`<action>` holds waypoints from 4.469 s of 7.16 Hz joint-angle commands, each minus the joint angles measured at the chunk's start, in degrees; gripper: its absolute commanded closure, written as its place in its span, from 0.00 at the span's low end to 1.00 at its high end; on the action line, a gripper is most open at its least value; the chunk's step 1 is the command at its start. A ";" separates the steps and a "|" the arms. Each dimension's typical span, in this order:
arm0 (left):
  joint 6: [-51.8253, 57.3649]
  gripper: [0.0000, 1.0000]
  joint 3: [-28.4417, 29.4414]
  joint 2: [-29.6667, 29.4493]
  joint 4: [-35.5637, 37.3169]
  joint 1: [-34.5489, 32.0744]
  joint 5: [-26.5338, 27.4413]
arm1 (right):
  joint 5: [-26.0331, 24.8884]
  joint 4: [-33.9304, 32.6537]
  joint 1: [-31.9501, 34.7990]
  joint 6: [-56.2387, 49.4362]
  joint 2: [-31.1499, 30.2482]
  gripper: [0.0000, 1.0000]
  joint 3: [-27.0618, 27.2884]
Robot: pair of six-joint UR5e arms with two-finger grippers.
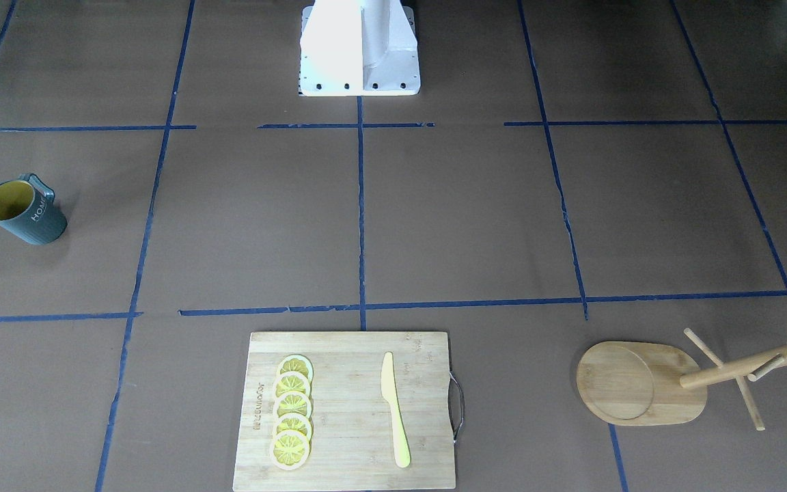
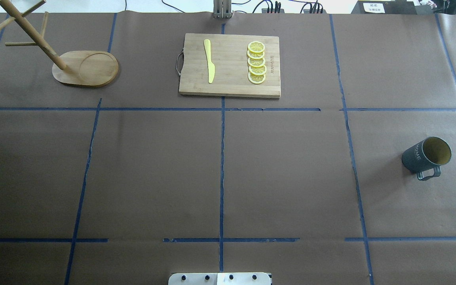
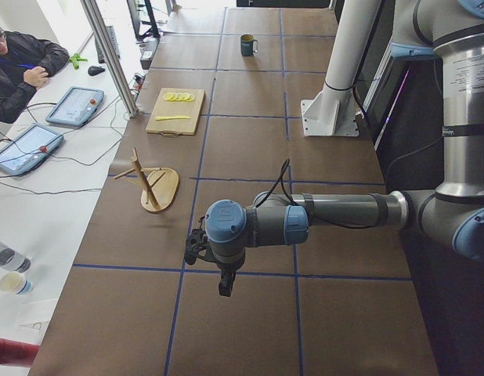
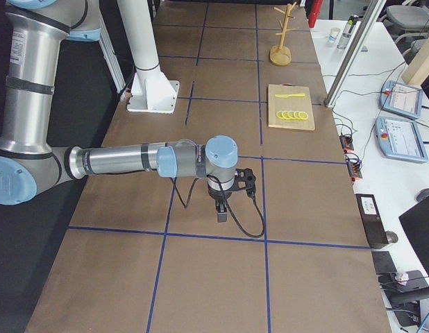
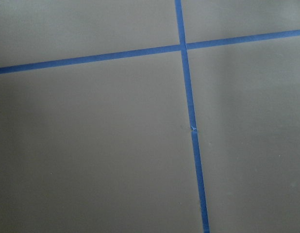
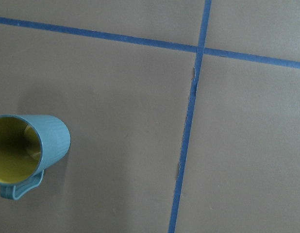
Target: Hang cup on storage rack
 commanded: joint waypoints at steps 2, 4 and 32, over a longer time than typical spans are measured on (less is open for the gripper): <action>1.45 0.00 -0.45 1.53 -0.10 0.31 -0.11 | -0.02 0.09 -2.37 -0.10 0.00 0.00 -0.18; 1.11 0.00 -0.88 1.10 -1.05 0.40 -0.11 | 0.07 0.26 -2.72 -0.02 0.87 0.00 -0.01; 0.49 0.00 0.61 1.62 -19.34 0.49 -0.20 | -29.88 -5.80 -58.77 115.48 48.83 1.00 -1.47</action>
